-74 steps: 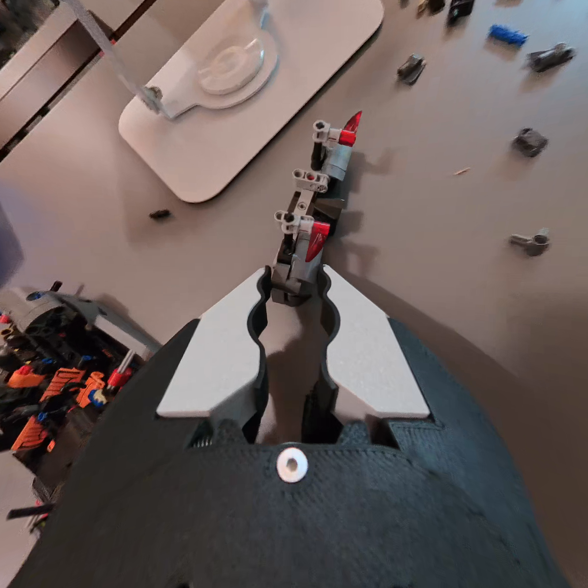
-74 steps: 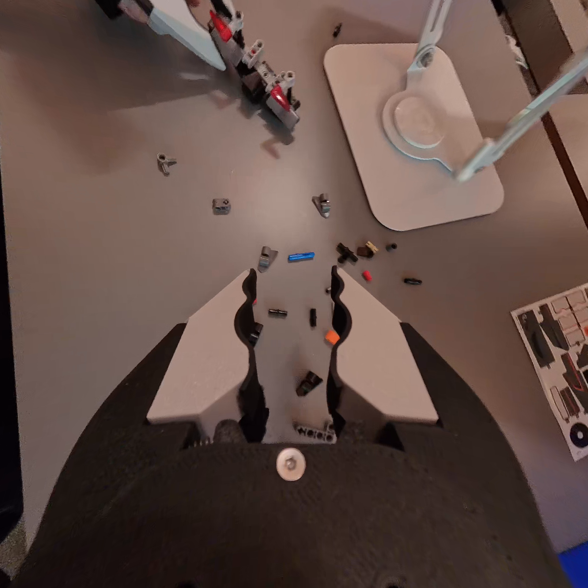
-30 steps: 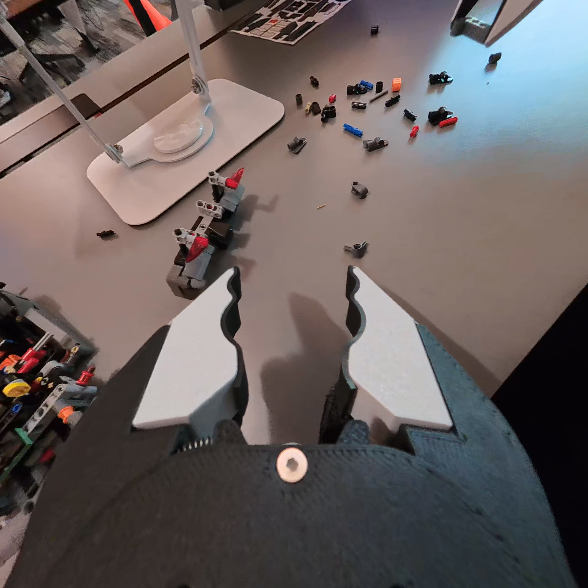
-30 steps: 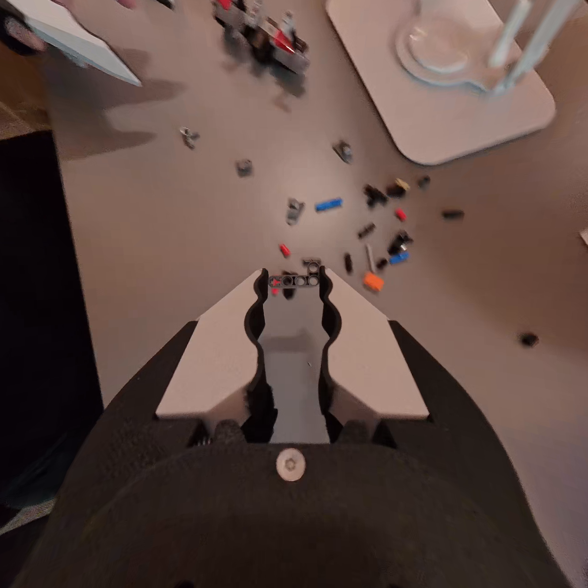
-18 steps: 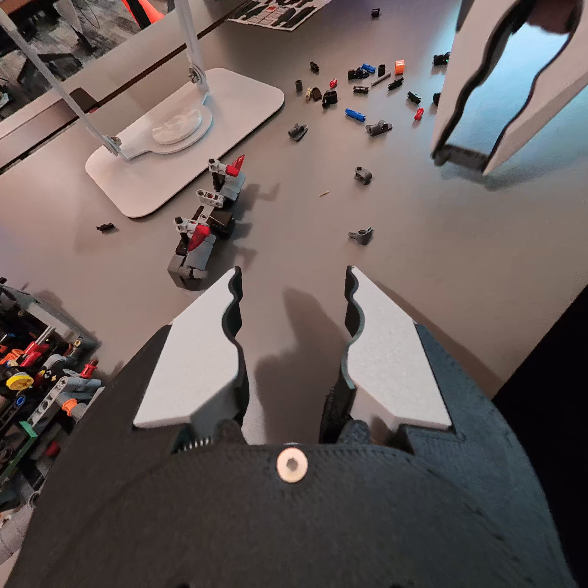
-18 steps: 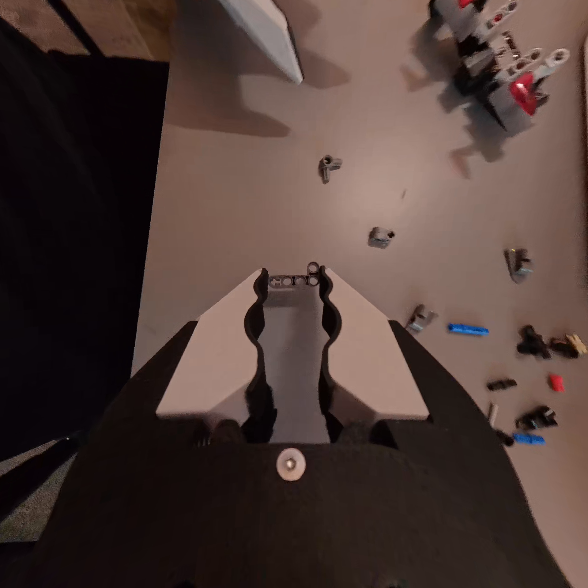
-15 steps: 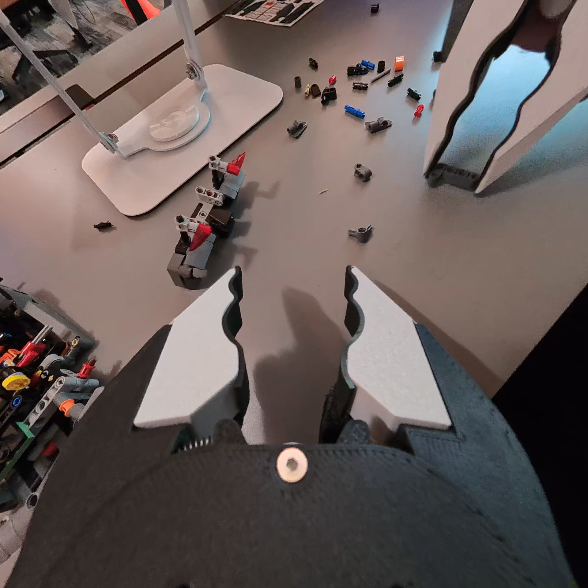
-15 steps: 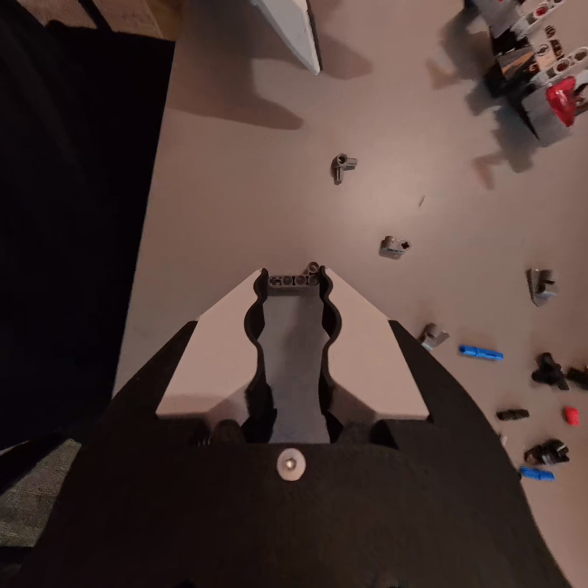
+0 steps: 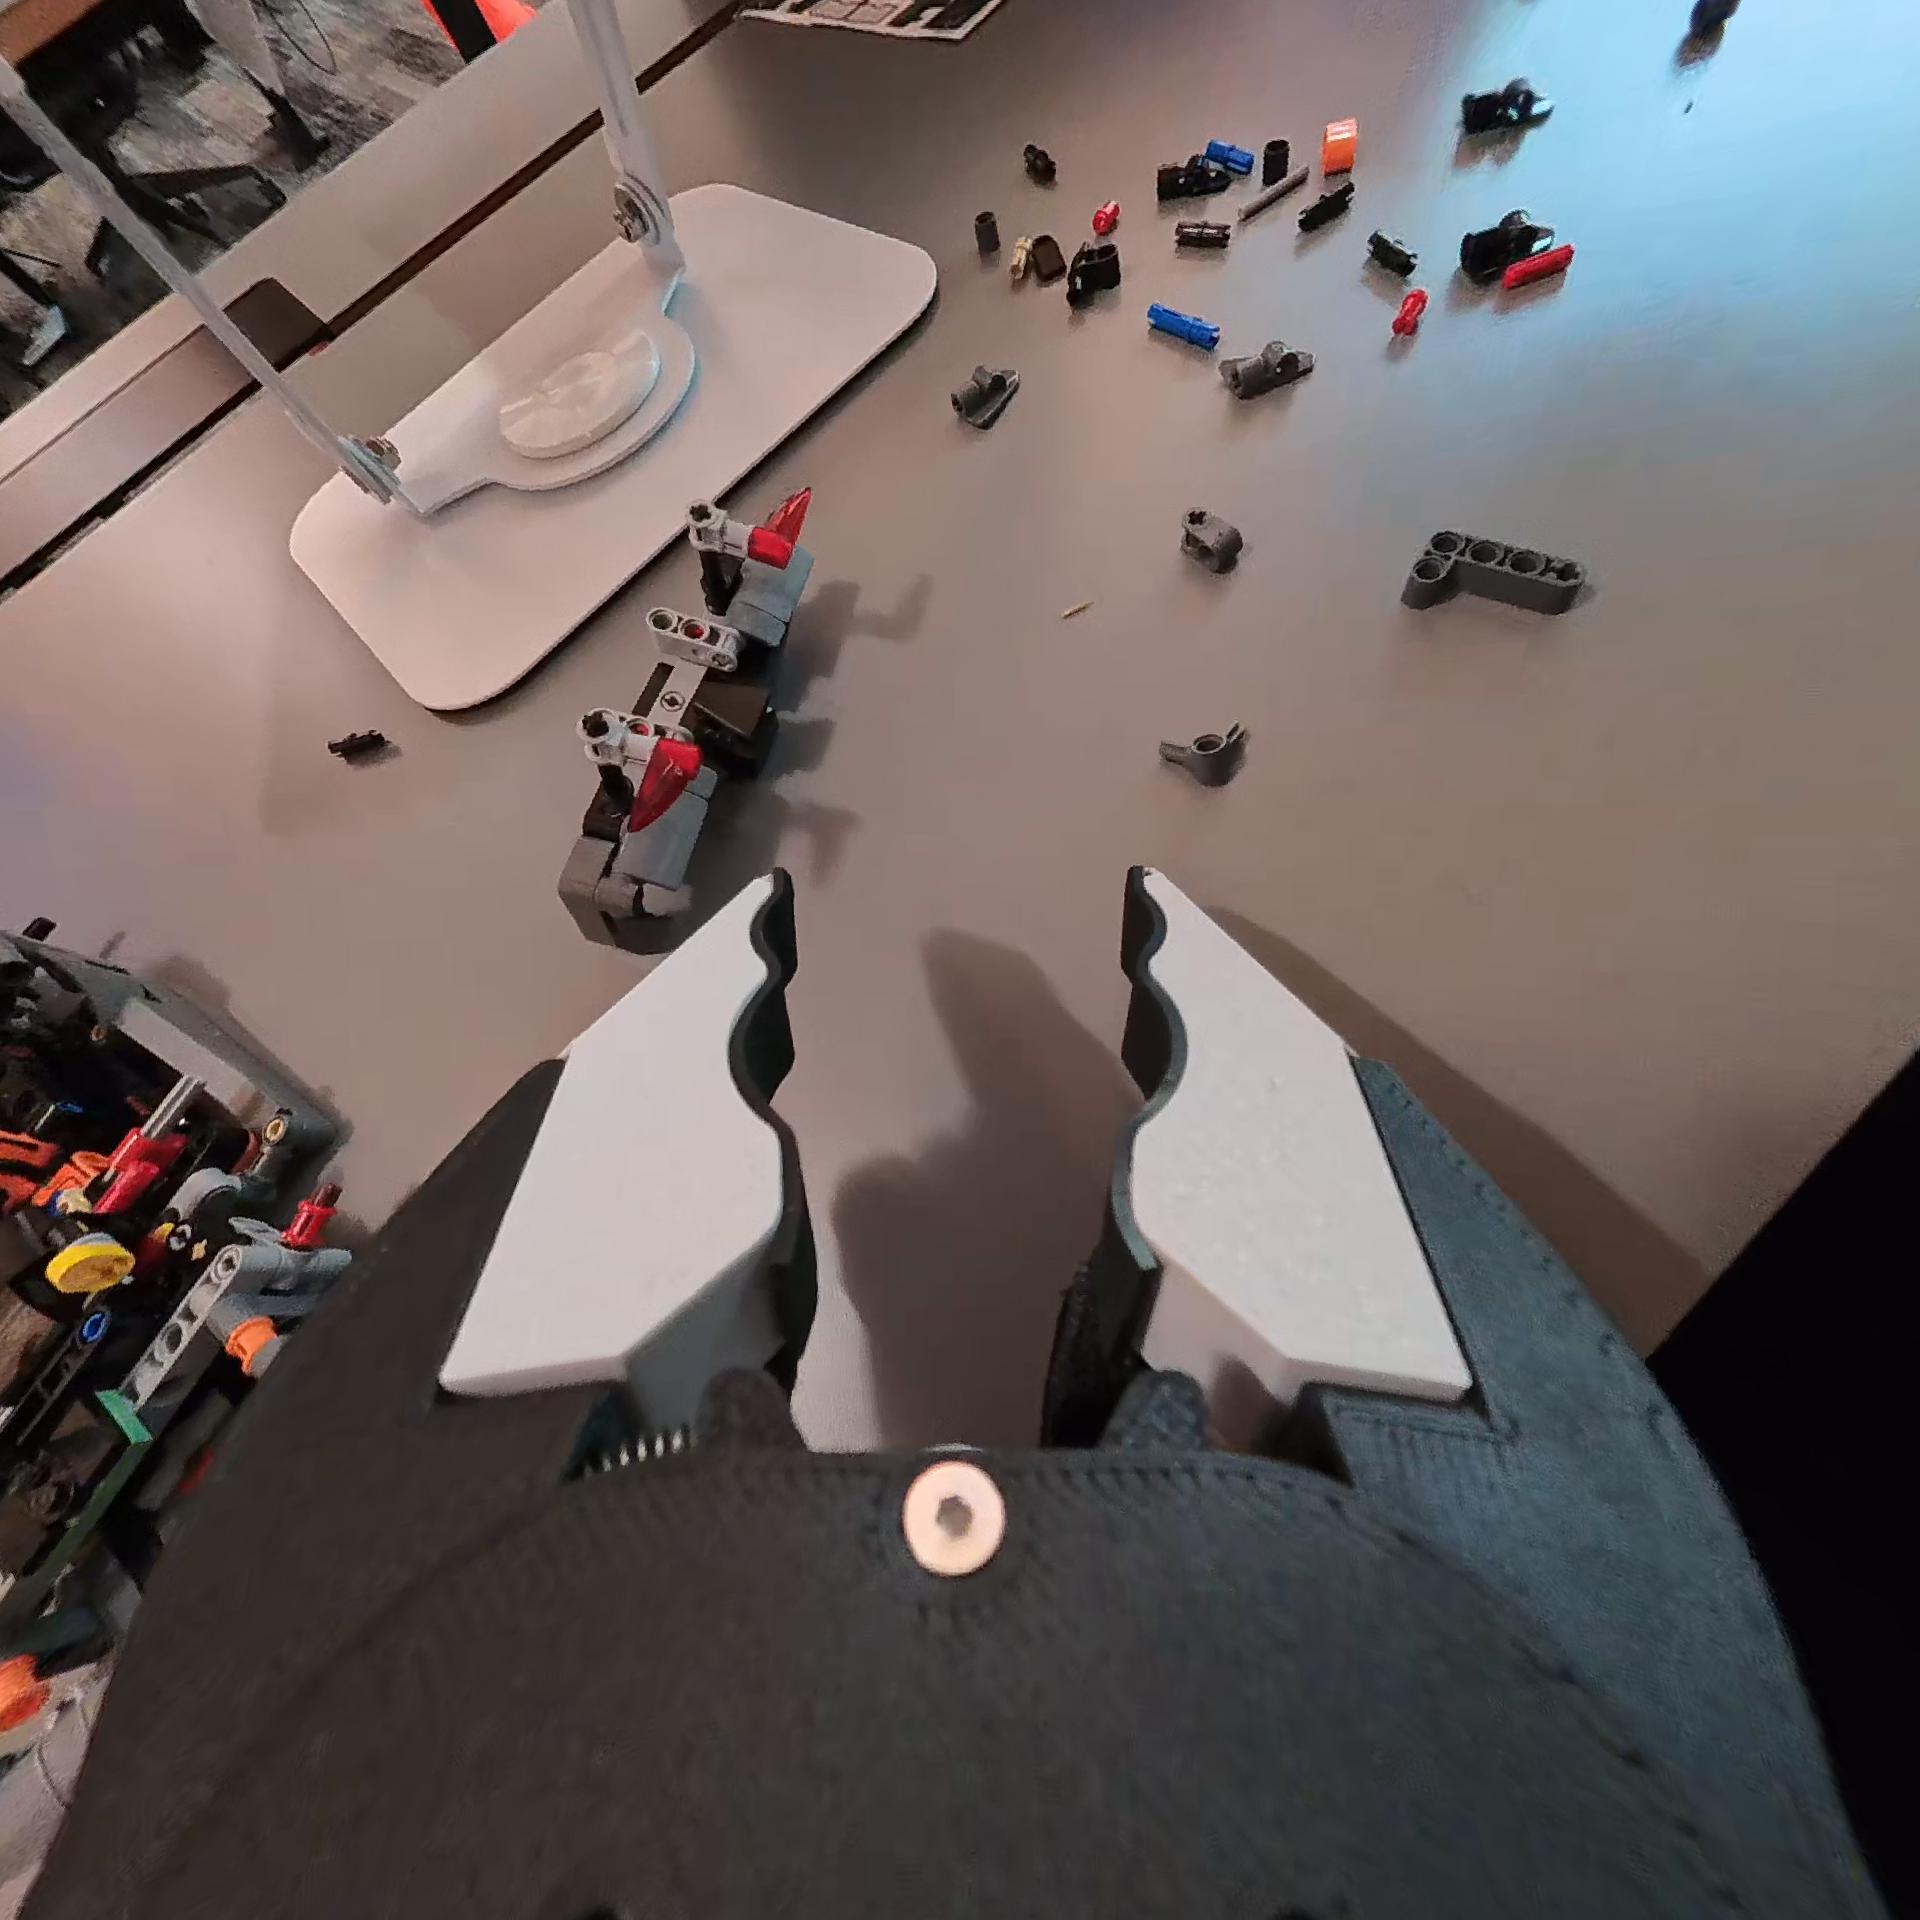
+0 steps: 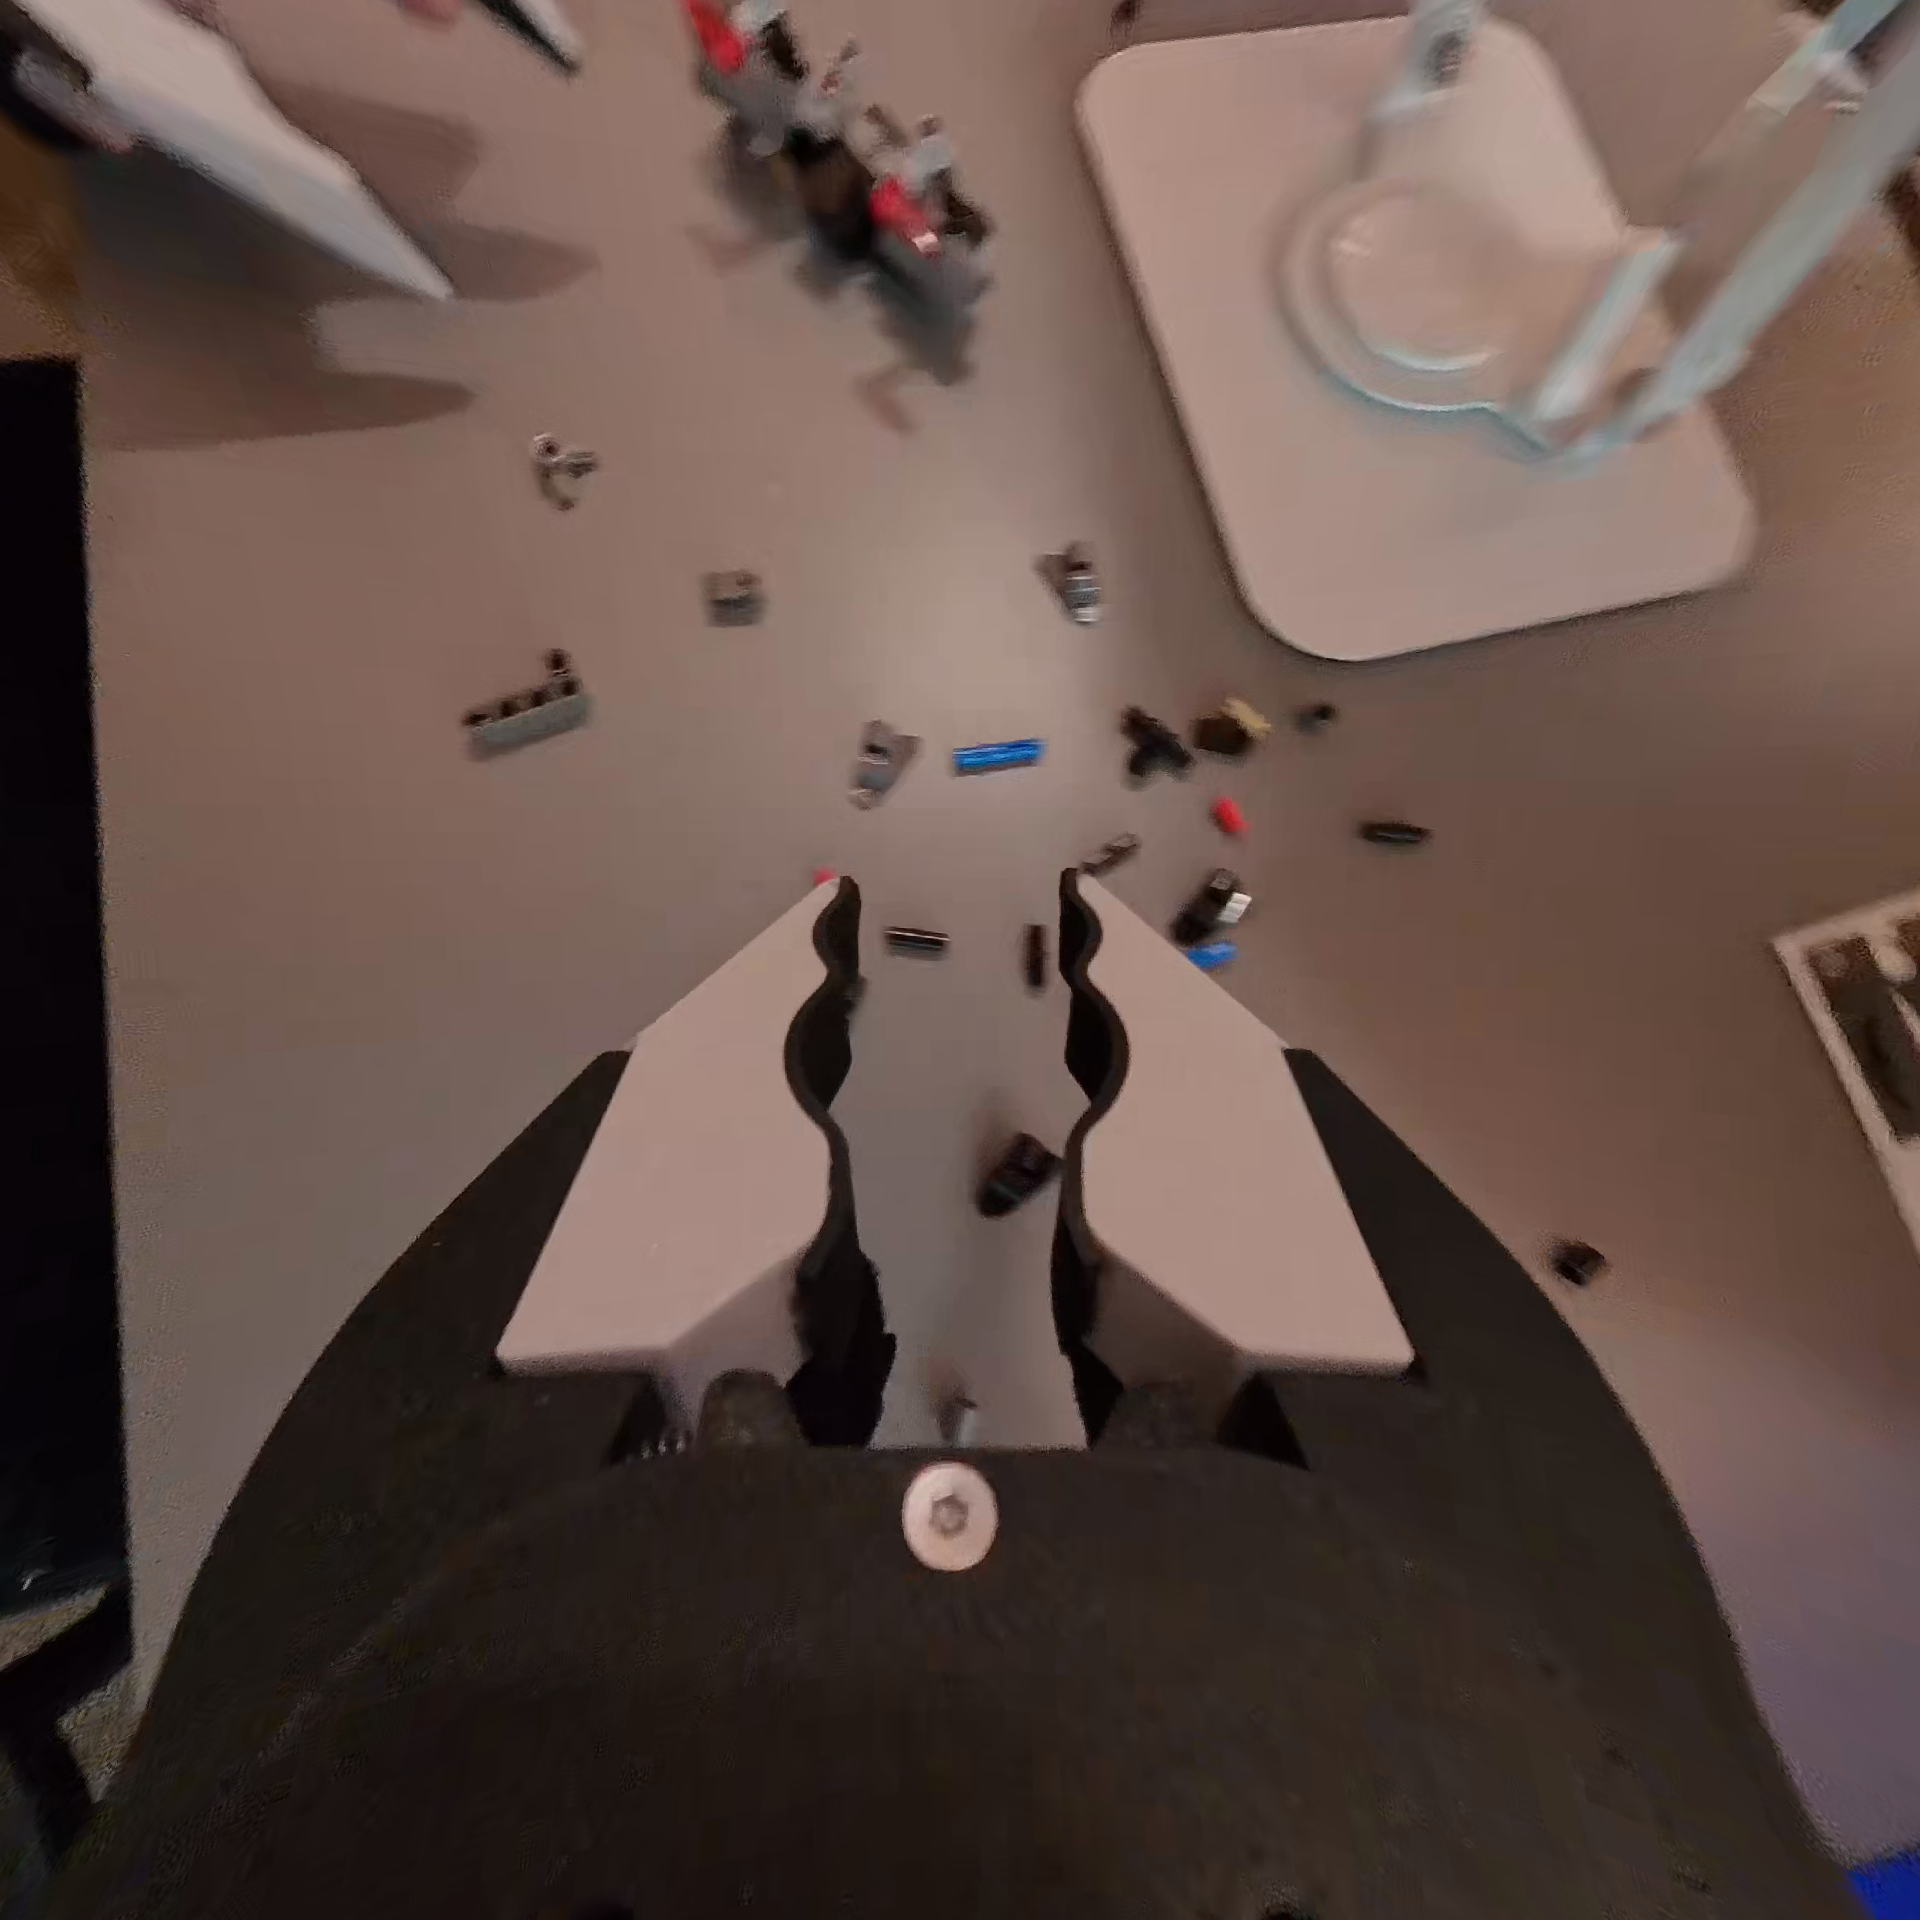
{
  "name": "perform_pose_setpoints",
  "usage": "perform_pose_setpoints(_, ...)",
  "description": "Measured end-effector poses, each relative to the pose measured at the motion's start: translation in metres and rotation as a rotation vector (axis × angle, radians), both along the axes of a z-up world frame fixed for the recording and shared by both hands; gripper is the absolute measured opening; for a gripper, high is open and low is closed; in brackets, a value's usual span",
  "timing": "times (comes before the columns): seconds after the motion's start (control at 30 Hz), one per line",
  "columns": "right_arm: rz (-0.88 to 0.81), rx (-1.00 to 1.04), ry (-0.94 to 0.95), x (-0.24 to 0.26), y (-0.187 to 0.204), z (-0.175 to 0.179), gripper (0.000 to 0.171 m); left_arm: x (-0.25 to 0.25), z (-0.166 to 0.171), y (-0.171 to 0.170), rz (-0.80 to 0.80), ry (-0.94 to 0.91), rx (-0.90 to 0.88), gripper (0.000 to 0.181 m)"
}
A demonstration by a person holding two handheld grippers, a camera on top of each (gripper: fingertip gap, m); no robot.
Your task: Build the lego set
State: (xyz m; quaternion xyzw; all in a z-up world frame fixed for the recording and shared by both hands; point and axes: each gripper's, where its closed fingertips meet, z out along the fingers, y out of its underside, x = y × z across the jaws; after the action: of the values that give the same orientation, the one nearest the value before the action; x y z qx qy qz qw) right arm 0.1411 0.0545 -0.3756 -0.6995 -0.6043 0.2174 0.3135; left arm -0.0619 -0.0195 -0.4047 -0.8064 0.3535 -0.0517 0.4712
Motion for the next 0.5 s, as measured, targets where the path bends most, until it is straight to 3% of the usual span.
perform_pose_setpoints(0.1,-0.069,0.024,0.024,0.006,0.029,0.005,0.026,0.001,-0.001,0.002,0.002,0.019,0.007,0.061)
perform_pose_setpoints(0.2,-0.022,0.029,0.017,-0.013,0.039,0.000,0.019,0.002,-0.003,0.003,0.007,0.032,0.006,0.061)
perform_pose_setpoints(0.5,0.115,0.014,-0.086,-0.089,0.046,-0.035,0.025,-0.001,-0.002,0.007,0.027,0.029,0.006,0.059)
